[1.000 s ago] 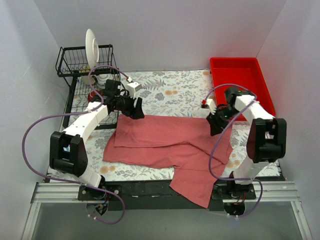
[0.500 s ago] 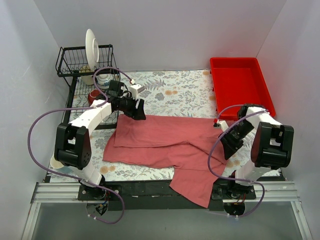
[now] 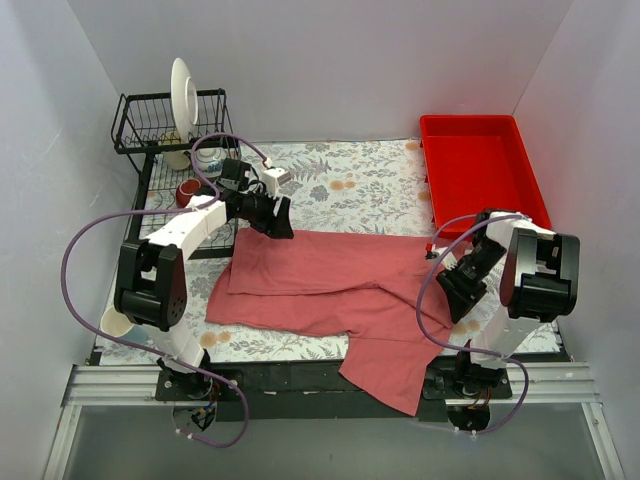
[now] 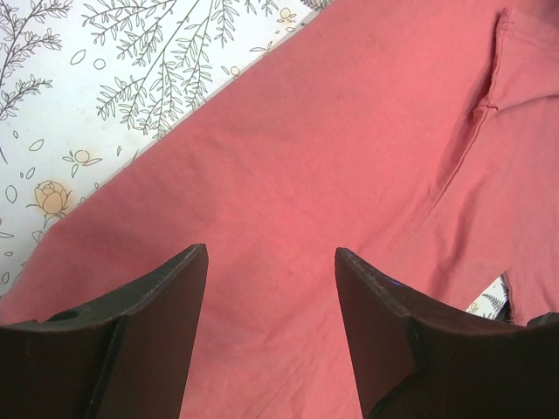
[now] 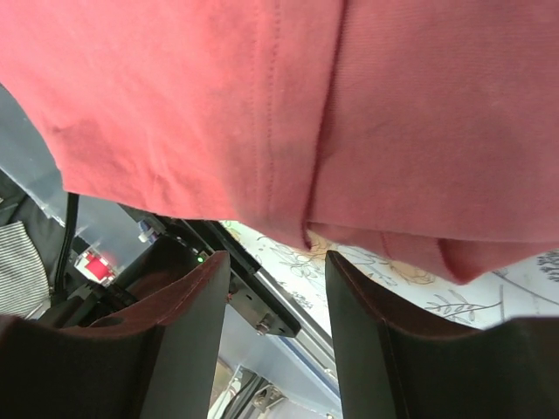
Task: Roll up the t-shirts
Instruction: Fold the T-shirt at the center of the board.
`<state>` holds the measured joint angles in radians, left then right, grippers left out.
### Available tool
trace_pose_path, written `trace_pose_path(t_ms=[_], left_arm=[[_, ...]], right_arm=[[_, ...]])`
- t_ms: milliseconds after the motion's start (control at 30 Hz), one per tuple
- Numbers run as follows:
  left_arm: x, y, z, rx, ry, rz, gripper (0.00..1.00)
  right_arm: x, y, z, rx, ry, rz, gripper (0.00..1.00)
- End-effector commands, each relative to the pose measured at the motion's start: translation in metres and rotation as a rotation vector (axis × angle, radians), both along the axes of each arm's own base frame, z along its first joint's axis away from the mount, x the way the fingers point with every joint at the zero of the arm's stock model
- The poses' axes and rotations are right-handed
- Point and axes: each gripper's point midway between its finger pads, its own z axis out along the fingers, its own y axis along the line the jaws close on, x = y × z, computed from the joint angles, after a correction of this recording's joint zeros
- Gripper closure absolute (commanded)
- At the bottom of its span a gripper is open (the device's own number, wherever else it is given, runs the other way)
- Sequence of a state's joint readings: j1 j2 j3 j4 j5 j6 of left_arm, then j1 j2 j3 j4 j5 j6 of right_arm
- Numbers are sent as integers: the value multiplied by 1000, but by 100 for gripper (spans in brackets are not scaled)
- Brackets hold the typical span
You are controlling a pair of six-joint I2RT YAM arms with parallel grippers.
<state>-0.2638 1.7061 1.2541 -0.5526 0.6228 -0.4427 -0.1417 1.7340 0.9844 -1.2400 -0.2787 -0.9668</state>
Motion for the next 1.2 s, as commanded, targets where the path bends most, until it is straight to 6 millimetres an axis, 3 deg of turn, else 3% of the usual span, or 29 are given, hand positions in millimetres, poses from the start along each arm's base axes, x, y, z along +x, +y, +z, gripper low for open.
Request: trace_pose_path(t_ms=[0, 300, 700, 967, 1167], left_arm=[[10, -5, 17, -33, -41, -11, 41], [12, -1, 14, -5, -46, -3, 41], [15, 0, 15, 3, -58, -4, 41], [15, 0, 15, 1, -64, -7, 41], [16, 1, 15, 13, -75, -21, 40]], right_arm=[[13, -3, -5, -25, -23, 4, 44], [15, 6, -15, -14, -8, 14, 46], [-2, -1, -18, -62, 5, 34, 59], [11, -1, -17, -71, -16, 5, 80], [21, -7, -5, -99, -46, 20, 93]])
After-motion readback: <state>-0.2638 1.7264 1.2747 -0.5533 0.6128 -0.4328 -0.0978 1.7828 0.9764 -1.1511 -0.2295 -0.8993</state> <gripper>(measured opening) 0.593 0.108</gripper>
